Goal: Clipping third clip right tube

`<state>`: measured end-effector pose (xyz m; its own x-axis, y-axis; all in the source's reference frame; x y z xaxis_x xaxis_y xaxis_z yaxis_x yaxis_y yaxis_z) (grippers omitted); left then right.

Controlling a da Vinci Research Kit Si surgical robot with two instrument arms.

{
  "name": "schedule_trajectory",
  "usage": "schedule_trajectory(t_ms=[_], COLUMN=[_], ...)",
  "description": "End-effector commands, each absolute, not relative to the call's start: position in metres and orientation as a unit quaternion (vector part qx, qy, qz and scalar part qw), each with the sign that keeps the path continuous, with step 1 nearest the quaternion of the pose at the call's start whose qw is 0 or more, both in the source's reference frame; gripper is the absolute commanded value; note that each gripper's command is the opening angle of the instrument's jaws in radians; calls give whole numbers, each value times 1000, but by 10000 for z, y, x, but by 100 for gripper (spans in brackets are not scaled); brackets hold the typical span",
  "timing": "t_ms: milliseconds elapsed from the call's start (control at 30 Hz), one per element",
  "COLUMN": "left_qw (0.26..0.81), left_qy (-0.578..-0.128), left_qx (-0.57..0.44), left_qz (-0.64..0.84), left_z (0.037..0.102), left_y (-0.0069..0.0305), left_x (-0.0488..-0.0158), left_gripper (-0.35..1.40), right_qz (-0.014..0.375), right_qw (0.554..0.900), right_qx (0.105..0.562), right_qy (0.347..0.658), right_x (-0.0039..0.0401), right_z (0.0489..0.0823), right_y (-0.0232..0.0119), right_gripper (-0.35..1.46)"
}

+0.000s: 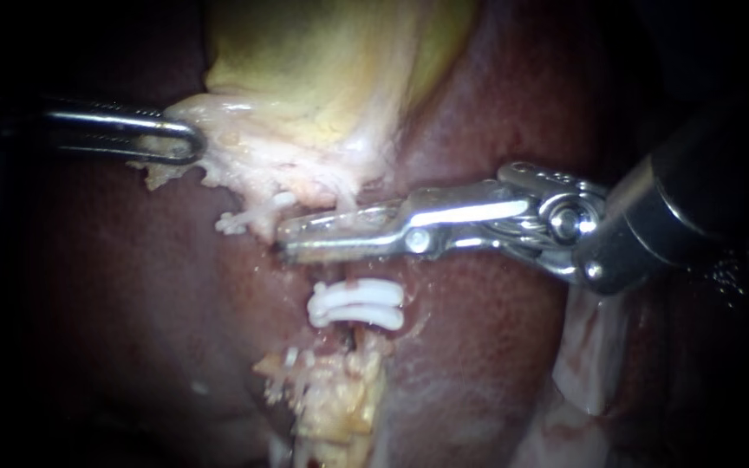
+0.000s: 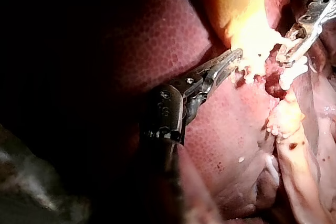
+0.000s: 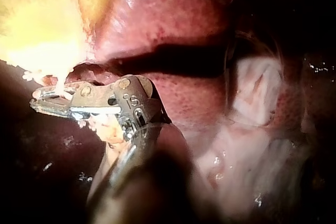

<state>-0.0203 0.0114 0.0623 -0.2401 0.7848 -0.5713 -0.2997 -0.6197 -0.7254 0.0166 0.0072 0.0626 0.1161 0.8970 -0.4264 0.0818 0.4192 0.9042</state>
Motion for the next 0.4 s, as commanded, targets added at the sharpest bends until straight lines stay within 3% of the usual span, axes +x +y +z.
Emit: schedule_trajectory(t_ms=[33,400], left_qw=[362,362], left_qy=[-243,-243], left_qx=[-499,-499], left_qz=[749,749], left_z=[623,625], left_y=[114,115], left_x=[-203,-202], left_gripper=[-35,-35], right_qz=[331,331], right_qw=[615,616], right_qx=[425,423], right_qy=[576,577], right_x=[166,168], right_z=[627,630], right_y=[70,67], right_gripper=[-35,-35])
